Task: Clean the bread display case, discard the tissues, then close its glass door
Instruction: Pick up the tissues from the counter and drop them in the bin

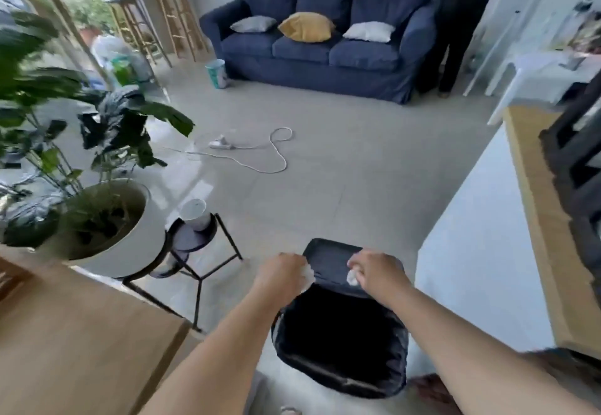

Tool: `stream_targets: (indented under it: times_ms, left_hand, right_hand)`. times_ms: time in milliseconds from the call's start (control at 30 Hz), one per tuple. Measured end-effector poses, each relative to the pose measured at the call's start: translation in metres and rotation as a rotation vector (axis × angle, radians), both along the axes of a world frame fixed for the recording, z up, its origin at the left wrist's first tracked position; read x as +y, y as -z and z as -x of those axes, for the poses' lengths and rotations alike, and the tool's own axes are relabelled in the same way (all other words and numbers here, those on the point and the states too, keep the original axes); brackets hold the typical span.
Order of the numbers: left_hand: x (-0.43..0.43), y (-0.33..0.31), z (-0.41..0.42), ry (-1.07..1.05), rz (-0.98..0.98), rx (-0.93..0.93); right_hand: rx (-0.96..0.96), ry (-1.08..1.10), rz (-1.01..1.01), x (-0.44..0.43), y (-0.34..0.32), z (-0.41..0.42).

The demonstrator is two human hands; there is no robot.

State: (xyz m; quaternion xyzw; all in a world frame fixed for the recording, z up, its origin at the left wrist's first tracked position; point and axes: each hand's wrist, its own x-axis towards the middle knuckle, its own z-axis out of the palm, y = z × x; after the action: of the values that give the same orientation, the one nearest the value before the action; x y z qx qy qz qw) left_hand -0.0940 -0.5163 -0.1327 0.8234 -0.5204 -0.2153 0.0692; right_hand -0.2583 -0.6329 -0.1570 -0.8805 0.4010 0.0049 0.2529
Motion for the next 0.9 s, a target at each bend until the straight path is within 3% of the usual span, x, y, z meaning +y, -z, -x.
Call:
stream_targets:
  times_ms: [233, 400, 600, 900]
  left_hand:
    - [-0.033, 0.152, 0.024, 0.074, -0.331, 0.116]
    - [-0.039, 0.219, 0.028, 0.149, -0.454, 0.162]
    - [-0.027, 0.228, 0.031, 0.072, -0.473, 0.194]
    - [-0.051, 0.173, 0.02, 0.207, -0.413, 0.046]
  right_hand:
    - [0.165, 0.209, -0.292, 0.013, 0.13, 0.049]
    - [0.141, 0.29, -0.42, 0.022, 0.178, 0.057]
    - [0.146, 0.324, -0.433, 0.031, 0.203, 0.07]
    - [0.106, 0.31, -0.327, 0.003, 0.144, 0.052]
